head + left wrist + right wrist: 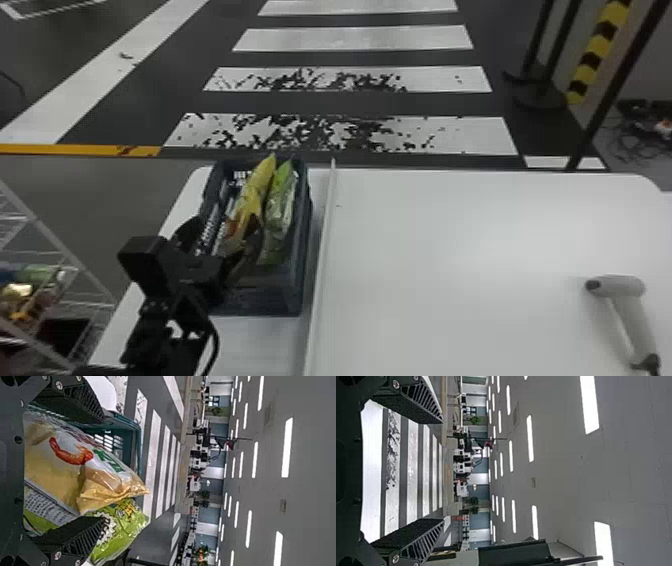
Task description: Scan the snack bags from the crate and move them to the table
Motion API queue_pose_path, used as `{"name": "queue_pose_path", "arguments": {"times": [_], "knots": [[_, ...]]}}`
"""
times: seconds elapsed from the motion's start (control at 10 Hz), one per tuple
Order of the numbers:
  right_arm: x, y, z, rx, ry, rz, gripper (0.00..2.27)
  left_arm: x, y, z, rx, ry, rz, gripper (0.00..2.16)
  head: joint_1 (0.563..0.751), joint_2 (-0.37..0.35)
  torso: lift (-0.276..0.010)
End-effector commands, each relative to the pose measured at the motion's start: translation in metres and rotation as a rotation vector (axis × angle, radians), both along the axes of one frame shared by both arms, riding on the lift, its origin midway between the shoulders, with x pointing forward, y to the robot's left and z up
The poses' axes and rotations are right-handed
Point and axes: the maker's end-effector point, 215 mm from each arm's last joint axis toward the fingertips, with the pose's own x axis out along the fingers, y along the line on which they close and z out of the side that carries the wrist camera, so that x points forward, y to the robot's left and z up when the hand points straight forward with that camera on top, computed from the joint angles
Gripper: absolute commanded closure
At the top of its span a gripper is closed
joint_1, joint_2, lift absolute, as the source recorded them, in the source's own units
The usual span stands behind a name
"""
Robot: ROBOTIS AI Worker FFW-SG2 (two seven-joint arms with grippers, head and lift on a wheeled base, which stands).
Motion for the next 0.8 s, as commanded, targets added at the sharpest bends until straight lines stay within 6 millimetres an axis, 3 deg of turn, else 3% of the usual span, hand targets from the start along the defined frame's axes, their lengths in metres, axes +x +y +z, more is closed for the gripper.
{"name": "queue_pose_path", "arguments": {"times": [0.0, 0.4, 0.6, 0.7], "knots": [[-0.001, -0.001, 0.0, -0.003, 0.002, -0.001, 0.11, 0.011, -0.004, 0.006, 0.002, -0.014, -0.006, 0.14, 0.695, 0.103, -0.095], [-0.001, -0.001, 0.0, -0.005, 0.002, 0.001, 0.11, 0.025, -0.005, -0.002, 0.012, 0.027, -0.011, 0.18, 0.695, 0.083, -0.095], [0.0, -0.002, 0.0, -0.006, 0.001, 0.002, 0.11, 0.031, -0.006, -0.007, 0.012, 0.038, -0.019, 0.49, 0.695, 0.085, -0.095], [0.0, -0.002, 0.0, -0.005, 0.001, 0.002, 0.11, 0.032, -0.007, -0.011, 0.009, 0.051, -0.023, 0.82, 0.695, 0.083, -0.095]]}}
